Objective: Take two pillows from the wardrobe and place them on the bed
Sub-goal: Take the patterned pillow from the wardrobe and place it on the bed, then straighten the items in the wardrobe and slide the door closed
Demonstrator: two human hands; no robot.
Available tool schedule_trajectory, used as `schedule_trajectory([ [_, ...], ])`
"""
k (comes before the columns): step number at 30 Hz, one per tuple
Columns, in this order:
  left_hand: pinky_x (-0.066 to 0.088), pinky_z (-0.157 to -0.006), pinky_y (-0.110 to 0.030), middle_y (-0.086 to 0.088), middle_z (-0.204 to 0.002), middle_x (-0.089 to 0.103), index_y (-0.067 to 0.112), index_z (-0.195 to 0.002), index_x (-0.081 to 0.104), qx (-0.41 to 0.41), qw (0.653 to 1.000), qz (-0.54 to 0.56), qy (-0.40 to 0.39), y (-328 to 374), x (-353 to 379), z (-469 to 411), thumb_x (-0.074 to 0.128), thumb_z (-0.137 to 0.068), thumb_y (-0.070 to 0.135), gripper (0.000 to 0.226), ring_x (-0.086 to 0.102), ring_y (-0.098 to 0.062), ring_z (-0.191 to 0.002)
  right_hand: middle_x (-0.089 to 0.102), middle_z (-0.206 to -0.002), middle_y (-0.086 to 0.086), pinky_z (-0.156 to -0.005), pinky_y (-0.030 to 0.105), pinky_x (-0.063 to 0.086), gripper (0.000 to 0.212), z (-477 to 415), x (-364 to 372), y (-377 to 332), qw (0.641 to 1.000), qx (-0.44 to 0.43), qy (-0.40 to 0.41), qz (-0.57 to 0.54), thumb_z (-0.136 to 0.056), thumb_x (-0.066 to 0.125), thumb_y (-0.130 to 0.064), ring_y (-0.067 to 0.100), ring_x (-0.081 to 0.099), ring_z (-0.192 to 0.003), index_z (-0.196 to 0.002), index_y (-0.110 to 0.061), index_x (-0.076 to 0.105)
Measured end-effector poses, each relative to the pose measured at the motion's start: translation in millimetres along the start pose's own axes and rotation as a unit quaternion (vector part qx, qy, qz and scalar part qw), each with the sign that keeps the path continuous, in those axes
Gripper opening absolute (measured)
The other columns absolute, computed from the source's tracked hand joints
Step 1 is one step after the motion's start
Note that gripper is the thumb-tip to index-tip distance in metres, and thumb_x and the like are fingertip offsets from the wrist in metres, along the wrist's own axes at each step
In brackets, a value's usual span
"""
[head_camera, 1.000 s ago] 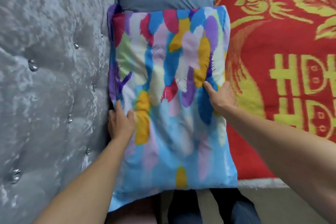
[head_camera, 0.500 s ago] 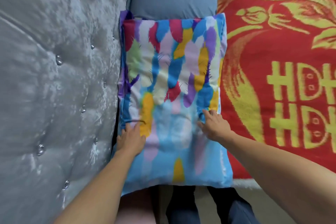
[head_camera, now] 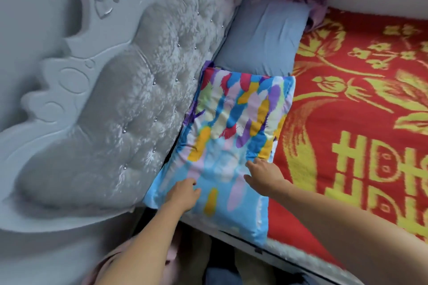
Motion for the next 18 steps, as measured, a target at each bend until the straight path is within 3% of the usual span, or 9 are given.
schedule_trajectory([
  [4, 0.043, -0.097, -0.034, -0.010, -0.132, 0.057, 0.017, -0.126, 0.052, -0.039, 0.997, 0.055, 0.034, 4.5, 33.6, 77.4, 0.053, -0.090, 0.038, 0.042, 0.052, -0.028, -0.120, 0.058, -0.114, 0.011, -0.076, 0.039, 0.045, 0.034, 47.7, -12.6, 15.9, 0.995, -0.079, 0.026, 0.051, -0.092, 0.048, -0.039, 0.032, 0.056, -0.107, -0.114, -0.014, 0.054],
  [11, 0.049, -0.082, -0.033, -0.009, -0.106, 0.068, 0.023, -0.106, 0.061, -0.085, 0.978, 0.152, 0.115, 6.0, 93.4, 203.8, 0.055, -0.086, 0.037, 0.025, 0.061, -0.028, -0.099, 0.060, -0.111, 0.011, -0.075, 0.038, 0.046, 0.030, 106.6, -41.1, -1.3, 0.972, -0.191, 0.050, 0.129, -0.093, 0.045, -0.034, 0.032, 0.058, -0.105, -0.111, -0.013, 0.056],
  [15, 0.047, -0.088, -0.034, -0.006, -0.118, 0.064, 0.021, -0.114, 0.058, -0.140, 0.964, 0.179, 0.136, -12.2, 151.0, 275.0, 0.052, -0.087, 0.038, 0.033, 0.058, -0.027, -0.107, 0.060, -0.117, 0.011, -0.082, 0.038, 0.046, 0.031, 151.8, -23.0, -49.6, 0.948, -0.269, 0.037, 0.168, -0.093, 0.045, -0.032, 0.031, 0.056, -0.110, -0.116, -0.015, 0.056],
  [18, 0.047, -0.083, -0.033, -0.005, -0.119, 0.063, 0.021, -0.113, 0.058, -0.181, 0.951, 0.200, 0.149, -26.8, 195.7, 327.4, 0.051, -0.086, 0.040, 0.033, 0.059, -0.026, -0.105, 0.061, -0.117, 0.010, -0.084, 0.037, 0.046, 0.028, 191.8, -0.9, -84.1, 0.929, -0.319, 0.027, 0.188, -0.091, 0.046, -0.027, 0.032, 0.058, -0.109, -0.115, -0.017, 0.058],
])
Point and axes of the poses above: each hand's wrist, its own z-axis away from the middle knuckle, its own x-axis out of the palm, y = z × x, the point moved 2 cm from there along -z, towards the middle knuckle
